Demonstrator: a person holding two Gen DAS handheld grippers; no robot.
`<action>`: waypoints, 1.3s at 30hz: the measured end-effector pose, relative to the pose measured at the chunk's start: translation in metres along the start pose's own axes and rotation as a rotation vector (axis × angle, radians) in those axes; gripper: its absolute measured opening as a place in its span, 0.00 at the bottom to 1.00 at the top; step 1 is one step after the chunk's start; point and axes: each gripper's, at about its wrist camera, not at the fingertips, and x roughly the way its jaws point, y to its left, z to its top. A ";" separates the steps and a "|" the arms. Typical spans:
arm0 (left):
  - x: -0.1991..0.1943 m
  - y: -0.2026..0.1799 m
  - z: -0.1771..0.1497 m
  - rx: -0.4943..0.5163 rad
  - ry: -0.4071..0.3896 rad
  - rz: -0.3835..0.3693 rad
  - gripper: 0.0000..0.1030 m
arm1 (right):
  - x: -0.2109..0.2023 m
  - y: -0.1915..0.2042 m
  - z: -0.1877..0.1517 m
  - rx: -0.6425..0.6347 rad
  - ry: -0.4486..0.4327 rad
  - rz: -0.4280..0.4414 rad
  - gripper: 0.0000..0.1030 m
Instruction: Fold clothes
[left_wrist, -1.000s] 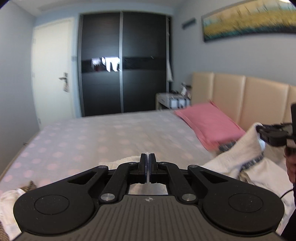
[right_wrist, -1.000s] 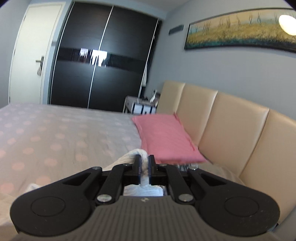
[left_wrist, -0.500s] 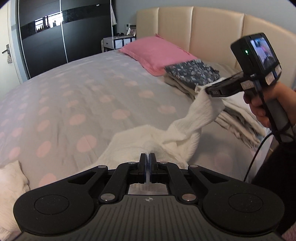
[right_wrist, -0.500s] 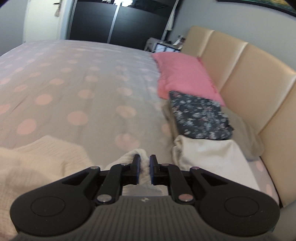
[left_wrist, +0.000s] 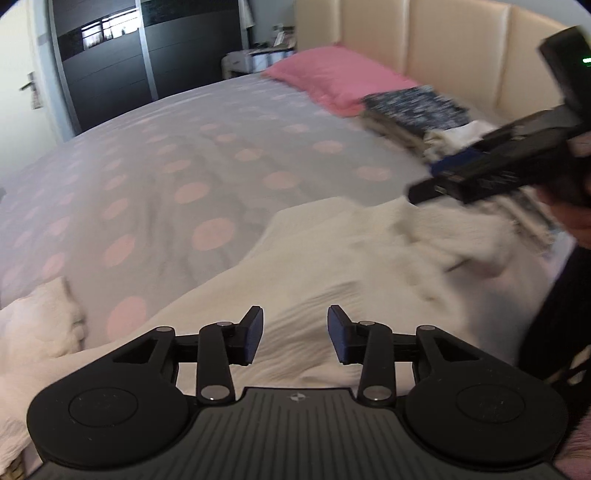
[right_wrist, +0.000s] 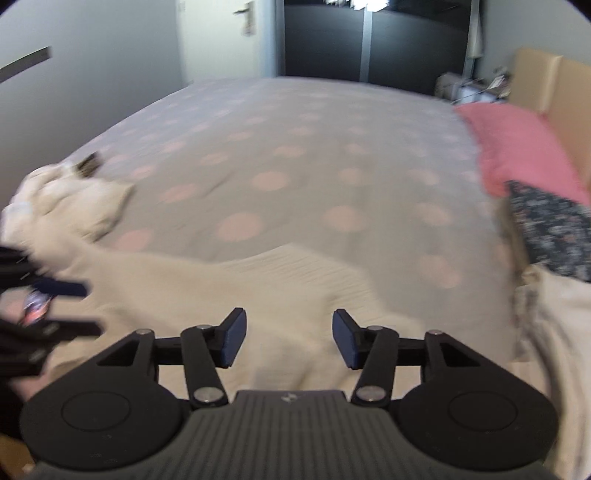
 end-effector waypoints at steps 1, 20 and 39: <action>0.003 0.003 -0.002 0.005 0.017 0.020 0.35 | 0.004 0.009 -0.002 -0.016 0.023 0.040 0.56; 0.066 -0.010 -0.033 0.127 0.246 0.048 0.10 | 0.051 0.021 -0.052 -0.168 0.350 -0.046 0.06; -0.002 -0.063 -0.062 0.319 0.314 -0.265 0.12 | -0.020 -0.037 -0.101 -0.113 0.580 -0.255 0.04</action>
